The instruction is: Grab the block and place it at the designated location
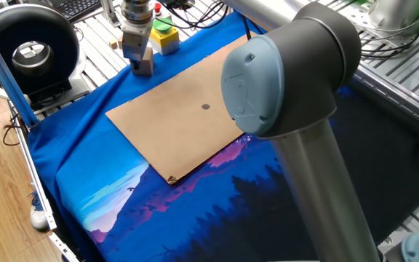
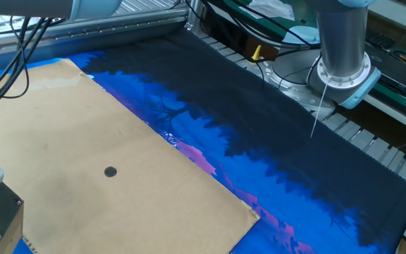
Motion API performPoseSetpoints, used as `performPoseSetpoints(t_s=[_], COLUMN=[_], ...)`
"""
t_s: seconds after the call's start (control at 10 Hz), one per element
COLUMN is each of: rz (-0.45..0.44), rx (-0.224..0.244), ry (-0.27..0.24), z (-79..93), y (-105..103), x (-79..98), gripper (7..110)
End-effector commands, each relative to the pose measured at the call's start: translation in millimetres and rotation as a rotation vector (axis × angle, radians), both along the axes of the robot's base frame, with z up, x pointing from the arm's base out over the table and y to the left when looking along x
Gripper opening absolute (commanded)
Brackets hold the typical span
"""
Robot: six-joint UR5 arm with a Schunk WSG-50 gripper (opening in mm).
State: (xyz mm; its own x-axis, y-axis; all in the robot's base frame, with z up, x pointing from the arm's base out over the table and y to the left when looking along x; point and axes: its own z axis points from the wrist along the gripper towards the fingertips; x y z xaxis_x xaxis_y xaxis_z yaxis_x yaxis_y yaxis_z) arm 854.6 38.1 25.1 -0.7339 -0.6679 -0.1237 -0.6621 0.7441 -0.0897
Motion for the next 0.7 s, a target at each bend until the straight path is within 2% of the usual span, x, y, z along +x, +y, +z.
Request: performPoseSetpoints(t_s=[0.0, 0.3, 0.4, 0.6], rz=[-0.017, -0.023, -0.026, -0.034], rx=[0.000, 0.000, -0.004, -0.018], ry=[-0.007, -0.011, -0.016, -0.024], z=[0.0, -0.3, -0.5, -0.4], y=[-1.2, -1.0, -1.8, -5.2], x=[0.2, 1.0, 1.9, 3.6], gripper=[66, 66, 22, 22])
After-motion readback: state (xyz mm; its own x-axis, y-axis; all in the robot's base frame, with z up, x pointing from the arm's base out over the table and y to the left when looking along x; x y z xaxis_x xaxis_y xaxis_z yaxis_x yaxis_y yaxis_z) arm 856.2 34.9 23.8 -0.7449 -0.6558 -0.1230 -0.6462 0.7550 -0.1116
